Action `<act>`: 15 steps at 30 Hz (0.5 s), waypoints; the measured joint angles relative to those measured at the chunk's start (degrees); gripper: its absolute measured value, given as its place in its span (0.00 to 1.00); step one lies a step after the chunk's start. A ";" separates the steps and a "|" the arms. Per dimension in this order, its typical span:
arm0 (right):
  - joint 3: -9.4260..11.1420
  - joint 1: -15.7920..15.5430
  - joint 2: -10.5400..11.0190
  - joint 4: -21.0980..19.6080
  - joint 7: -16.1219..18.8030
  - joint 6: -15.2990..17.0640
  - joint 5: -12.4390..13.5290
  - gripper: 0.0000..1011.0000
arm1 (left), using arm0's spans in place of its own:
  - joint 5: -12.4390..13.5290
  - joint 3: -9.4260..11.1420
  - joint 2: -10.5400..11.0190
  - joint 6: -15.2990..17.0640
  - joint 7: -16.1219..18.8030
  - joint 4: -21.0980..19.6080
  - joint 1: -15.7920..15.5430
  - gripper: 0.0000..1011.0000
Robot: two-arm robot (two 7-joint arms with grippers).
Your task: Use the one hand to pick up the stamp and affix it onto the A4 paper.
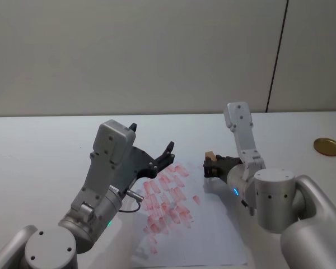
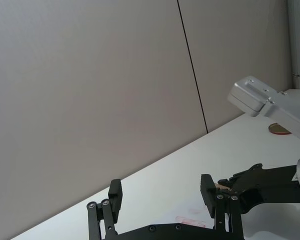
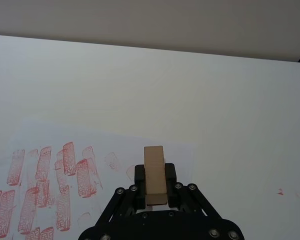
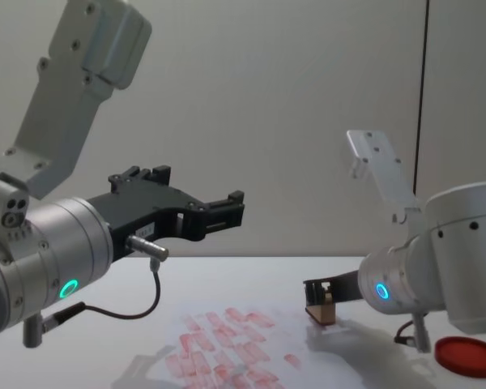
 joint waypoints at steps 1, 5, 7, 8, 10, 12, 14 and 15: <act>0.05 0.25 -0.07 0.40 0.03 -0.15 0.00 0.21 | 0.00 0.00 0.00 0.00 0.01 0.00 0.00 0.98; 0.22 1.09 -0.31 2.15 0.16 -0.49 0.00 0.21 | 0.00 0.00 0.00 0.00 0.00 0.00 0.00 0.98; 0.30 1.55 -0.45 3.09 0.20 -0.53 0.00 0.21 | 0.00 0.00 0.00 0.00 0.00 0.00 0.00 0.98; 0.32 1.67 -0.49 3.35 0.21 -0.54 0.00 0.21 | 0.00 0.00 0.00 0.00 0.00 0.00 0.00 0.98; 0.38 1.99 -0.58 4.04 0.23 -0.54 0.01 0.21 | 0.00 0.00 0.00 0.00 0.00 0.00 0.00 0.98; 0.45 2.33 -0.69 4.67 0.24 -0.53 0.04 0.21 | 0.00 0.00 0.00 0.00 0.00 0.00 0.00 0.98; 0.52 2.50 -0.76 5.00 0.26 -0.48 0.09 0.21 | 0.00 0.00 0.01 0.00 0.00 0.00 0.00 0.98; 0.54 2.56 -0.78 5.14 0.27 -0.45 0.11 0.21 | 0.00 0.00 0.00 0.00 0.00 0.00 0.00 0.98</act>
